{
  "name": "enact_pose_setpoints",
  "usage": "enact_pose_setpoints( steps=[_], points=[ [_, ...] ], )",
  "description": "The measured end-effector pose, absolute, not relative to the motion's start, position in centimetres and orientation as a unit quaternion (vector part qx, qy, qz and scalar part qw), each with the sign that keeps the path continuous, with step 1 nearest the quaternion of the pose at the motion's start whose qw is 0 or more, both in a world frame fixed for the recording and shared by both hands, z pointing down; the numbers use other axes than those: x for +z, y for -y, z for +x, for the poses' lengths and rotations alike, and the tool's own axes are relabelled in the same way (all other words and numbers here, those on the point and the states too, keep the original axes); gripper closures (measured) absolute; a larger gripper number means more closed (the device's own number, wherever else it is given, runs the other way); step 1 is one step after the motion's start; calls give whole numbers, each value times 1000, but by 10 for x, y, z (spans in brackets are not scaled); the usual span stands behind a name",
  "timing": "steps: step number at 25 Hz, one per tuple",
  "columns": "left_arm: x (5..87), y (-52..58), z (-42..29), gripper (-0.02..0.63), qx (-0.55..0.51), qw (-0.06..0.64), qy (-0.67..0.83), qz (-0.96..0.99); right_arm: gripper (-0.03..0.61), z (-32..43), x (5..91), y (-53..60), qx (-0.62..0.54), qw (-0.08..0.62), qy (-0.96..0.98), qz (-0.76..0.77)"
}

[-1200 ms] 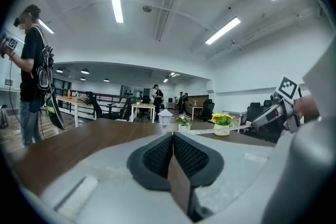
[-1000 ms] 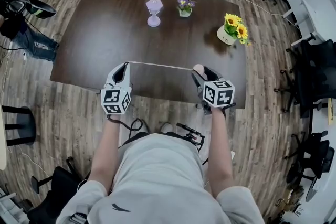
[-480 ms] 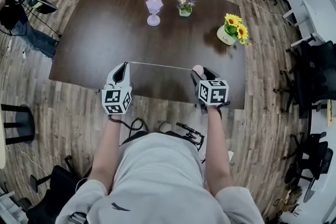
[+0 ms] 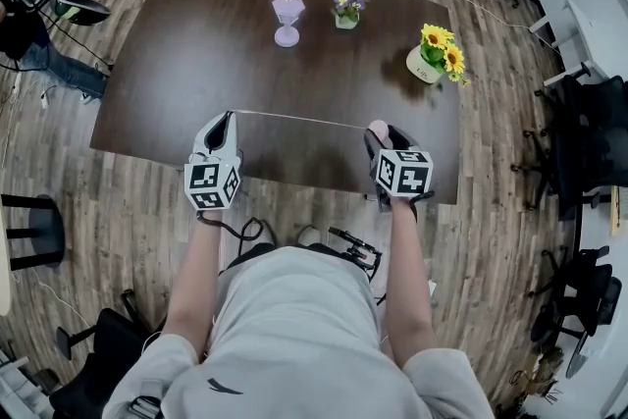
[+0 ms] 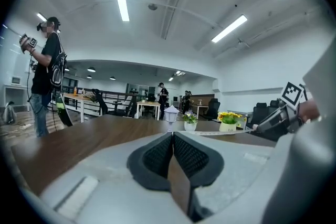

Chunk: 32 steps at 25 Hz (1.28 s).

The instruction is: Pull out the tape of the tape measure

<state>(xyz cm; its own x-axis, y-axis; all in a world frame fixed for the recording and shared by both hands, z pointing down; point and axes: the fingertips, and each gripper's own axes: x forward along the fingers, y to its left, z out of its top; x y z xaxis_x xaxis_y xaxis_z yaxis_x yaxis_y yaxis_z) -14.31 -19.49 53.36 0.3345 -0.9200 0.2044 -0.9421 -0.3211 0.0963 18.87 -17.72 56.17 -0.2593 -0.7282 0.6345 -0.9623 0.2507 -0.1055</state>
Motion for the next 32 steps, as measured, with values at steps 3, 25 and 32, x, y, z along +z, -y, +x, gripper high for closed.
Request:
enact_pose_setpoints(
  steps=[3,25,32],
  points=[
    [536,198,-144,601,59,100,574,811,362,188,565,177,249,238,754,559],
    [684,205,-132,600,211,199,555,779,362,190,686,177,305,338,689,564],
    [697,205,-130,600,255,191,558,766,362,189,703,176,326,350,677,559]
  ],
)
